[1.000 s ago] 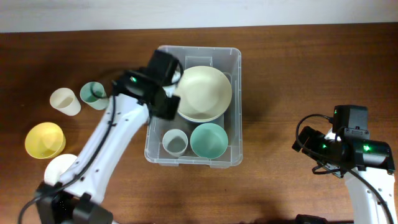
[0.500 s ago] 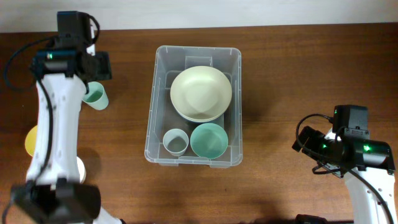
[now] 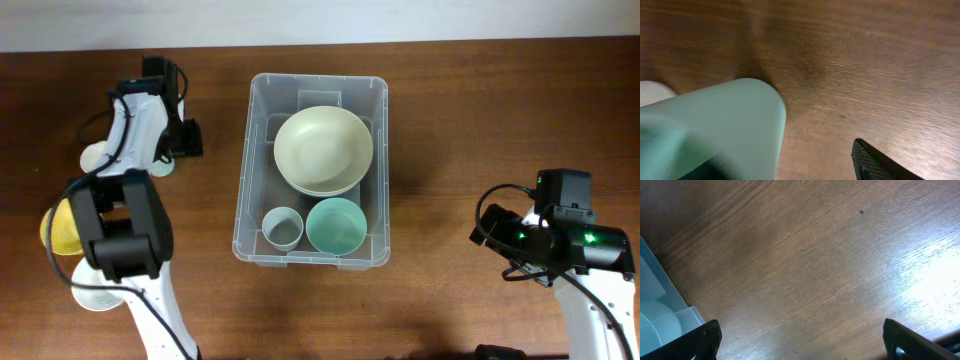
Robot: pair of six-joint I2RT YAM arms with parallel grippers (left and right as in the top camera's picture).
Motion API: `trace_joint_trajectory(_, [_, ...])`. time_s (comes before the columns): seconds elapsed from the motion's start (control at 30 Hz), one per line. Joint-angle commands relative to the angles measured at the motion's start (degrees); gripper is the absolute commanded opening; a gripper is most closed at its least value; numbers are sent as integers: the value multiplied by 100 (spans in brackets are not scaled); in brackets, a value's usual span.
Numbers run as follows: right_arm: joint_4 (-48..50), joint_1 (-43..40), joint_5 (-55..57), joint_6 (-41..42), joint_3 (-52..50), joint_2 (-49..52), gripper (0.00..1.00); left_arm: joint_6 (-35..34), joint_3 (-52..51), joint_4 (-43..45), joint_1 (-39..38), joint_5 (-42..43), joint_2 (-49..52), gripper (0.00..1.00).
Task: Pack container
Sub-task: 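Return the left gripper to the mint-green cup and grasp it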
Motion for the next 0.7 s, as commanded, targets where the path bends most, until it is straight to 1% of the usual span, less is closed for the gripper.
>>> trace_joint_trajectory(0.0, [-48,-22,28,-44,92,4,99,111,11,13,13,63,103,69])
trace_joint_trajectory(0.03, [-48,-22,28,-44,92,4,99,114,11,15,13,63,103,61])
trace_joint_trajectory(0.07, [-46,-22,28,-44,92,4,99,114,13,15,13,63,103,56])
trace_joint_trajectory(0.1, [-46,-22,28,-44,92,4,99,114,31,9,13,63,103,43])
trace_joint_trajectory(0.13, [-46,-22,28,-44,92,4,99,114,39,0,13,63,103,33])
trace_joint_trajectory(0.2, [-50,-22,28,-44,92,4,99,114,74,-20,13,63,103,21])
trace_joint_trajectory(0.23, [-50,-22,28,-44,92,4,99,114,122,-57,13,63,103,10])
trace_joint_trajectory(0.27, [-52,-22,28,-44,92,4,99,114,184,-105,13,63,101,4])
trace_joint_trajectory(0.3, [-50,-22,28,-44,92,4,99,111,269,-181,13,63,101,1])
trace_joint_trajectory(0.47, [-46,-22,28,-44,92,4,99,109,1088,-881,-15,120,90,1])
trace_joint_trajectory(0.6, [-44,-22,31,-61,92,4,99,109,2026,-1679,-125,509,-76,1])
trace_joint_trajectory(0.67, [-46,-22,31,-61,92,4,99,109,2382,-2037,-223,557,-264,0])
